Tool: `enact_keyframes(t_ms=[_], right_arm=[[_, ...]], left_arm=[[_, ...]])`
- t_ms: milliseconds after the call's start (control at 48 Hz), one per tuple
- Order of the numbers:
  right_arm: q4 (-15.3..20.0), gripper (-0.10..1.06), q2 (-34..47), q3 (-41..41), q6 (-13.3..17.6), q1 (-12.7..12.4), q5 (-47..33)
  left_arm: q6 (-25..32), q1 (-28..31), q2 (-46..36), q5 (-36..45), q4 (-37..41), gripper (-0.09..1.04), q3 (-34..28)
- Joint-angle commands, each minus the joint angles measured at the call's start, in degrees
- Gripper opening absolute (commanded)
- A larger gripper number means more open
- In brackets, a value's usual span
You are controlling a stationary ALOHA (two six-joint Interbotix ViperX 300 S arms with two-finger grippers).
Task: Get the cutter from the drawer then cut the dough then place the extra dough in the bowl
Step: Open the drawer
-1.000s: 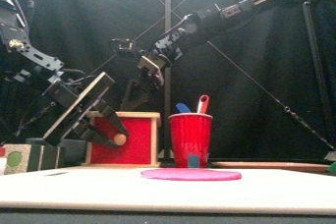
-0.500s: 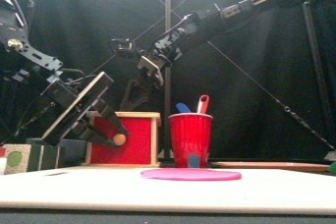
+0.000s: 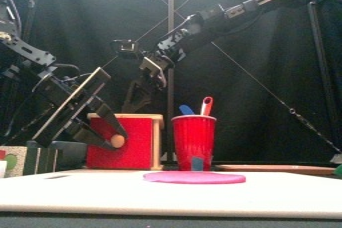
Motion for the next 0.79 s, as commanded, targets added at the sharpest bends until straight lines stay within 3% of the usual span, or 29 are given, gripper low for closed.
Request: enact_keyframes(t_ms=[21, 375, 792], right_arm=[[-0.09, 0.04, -0.09, 0.18, 0.09, 0.0, 0.62], [-0.09, 0.04, 0.09, 0.18, 0.09, 0.0, 0.62], [-0.09, 0.04, 0.18, 0.26, 0.18, -0.09, 0.97]], left_arm=[[0.53, -0.18, -1.41, -0.35, 0.09, 0.57, -0.62], [6.94, -0.35, -5.54, 0.26, -1.67, 0.57, -0.62], [7.38, -2.46, -4.83, 0.35, -4.22, 0.57, -0.88]])
